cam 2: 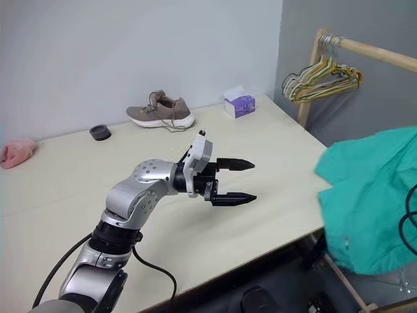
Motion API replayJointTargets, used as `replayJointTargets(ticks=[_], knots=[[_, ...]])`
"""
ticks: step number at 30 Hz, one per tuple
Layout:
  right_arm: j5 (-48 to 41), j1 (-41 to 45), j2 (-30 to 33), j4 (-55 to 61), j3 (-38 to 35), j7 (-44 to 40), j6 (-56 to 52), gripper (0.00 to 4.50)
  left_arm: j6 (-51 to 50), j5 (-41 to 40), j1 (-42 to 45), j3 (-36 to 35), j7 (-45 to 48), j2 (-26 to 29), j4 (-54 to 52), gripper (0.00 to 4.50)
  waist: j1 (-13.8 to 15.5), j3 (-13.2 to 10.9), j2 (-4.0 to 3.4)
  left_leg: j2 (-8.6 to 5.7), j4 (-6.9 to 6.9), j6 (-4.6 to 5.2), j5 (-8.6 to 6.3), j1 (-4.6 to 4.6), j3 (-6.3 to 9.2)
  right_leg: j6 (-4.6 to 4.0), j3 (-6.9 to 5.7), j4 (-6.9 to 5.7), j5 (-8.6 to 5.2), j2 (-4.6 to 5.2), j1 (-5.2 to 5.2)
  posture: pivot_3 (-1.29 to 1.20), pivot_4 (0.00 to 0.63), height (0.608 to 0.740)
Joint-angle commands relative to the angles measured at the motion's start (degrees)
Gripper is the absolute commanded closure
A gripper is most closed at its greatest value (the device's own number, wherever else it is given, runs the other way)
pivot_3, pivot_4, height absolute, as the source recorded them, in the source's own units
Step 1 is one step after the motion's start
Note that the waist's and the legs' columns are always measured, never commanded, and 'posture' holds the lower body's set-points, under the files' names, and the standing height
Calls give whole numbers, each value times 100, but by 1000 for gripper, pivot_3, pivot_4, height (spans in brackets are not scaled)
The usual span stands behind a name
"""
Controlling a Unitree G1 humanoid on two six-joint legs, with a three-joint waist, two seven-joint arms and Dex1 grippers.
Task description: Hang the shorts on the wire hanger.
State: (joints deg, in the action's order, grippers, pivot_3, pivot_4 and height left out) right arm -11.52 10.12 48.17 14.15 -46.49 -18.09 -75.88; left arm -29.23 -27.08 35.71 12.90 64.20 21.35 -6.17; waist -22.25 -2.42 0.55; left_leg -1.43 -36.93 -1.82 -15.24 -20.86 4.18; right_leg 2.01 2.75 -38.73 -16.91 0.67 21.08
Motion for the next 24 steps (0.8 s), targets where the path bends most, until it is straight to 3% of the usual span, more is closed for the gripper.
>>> replayJointTargets(ticks=[1,11,18,24], knots=[[90,649,435,-502,153,170,372,4500,189,61,182,-30,-73,-66,-51,31,-8,1,-3,0,0,0,0,0,1,0,0,1,0,0,0,-433,0,740],[40,2594,1087,-3042,890,300,258,4500,433,288,456,126,-292,-419,-72,31,10,-1,-4,-12,-4,2,-1,3,-2,1,21,9,0,11,-12,-419,0,740],[-24,2975,1236,-3904,1375,125,-91,4500,496,346,491,200,-287,-459,-133,31,14,1,-11,-11,-2,3,-1,9,-10,2,34,9,-1,9,-15,-406,0,740],[-128,3052,1110,-3877,1353,97,-251,4500,488,329,478,192,-336,-476,-137,31,24,0,-9,-11,-3,3,-1,11,-11,4,36,10,-1,9,-19,-401,0,740]])
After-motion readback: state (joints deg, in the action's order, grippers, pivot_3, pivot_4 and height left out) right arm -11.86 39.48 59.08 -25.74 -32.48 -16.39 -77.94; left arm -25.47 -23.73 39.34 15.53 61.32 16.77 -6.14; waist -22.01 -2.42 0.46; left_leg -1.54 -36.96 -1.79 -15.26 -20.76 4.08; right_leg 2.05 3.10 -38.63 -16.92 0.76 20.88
